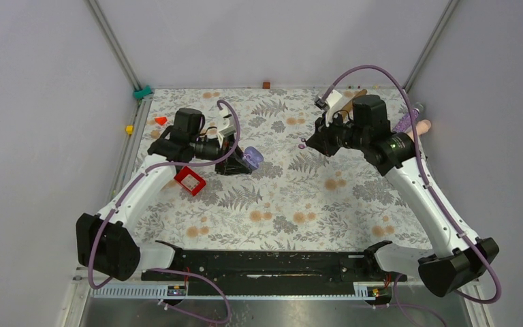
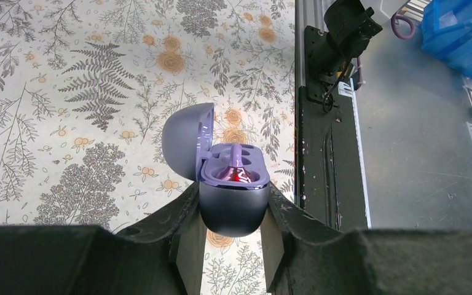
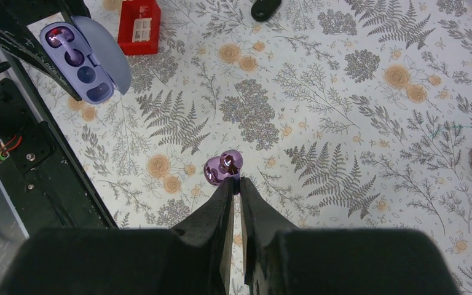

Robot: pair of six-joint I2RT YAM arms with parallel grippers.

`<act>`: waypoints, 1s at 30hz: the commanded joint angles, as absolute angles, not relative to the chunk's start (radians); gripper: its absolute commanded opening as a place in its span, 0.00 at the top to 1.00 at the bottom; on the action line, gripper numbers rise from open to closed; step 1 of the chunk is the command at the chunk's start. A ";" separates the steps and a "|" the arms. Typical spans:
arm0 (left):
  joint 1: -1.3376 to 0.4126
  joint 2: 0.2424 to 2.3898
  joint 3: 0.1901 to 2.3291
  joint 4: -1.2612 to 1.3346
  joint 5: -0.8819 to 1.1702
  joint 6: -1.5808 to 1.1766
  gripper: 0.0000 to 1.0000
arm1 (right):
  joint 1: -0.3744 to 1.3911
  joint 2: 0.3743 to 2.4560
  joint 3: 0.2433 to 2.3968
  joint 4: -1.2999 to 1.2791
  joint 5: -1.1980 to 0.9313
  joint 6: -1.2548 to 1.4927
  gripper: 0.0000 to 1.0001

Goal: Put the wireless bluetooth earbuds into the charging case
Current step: Pick up the earbud from the center of the board, then place the earbud in the charging case.

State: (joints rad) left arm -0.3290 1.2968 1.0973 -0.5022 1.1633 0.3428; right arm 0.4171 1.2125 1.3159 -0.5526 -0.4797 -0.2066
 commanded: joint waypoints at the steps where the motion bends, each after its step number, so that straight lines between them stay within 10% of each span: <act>1: -0.332 1.246 1.101 -0.462 1.168 0.354 1.00 | 0.417 1.166 1.368 -0.580 -0.466 -0.221 0.87; 30: -0.482 1.358 1.129 -0.555 1.116 0.438 1.00 | 0.617 1.092 1.375 -0.724 -0.637 -0.443 0.86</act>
State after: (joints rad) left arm -0.4465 1.3537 1.0969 -0.5175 1.1000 0.3664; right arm 0.5804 1.1034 1.3968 -0.6872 -0.5640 -0.3737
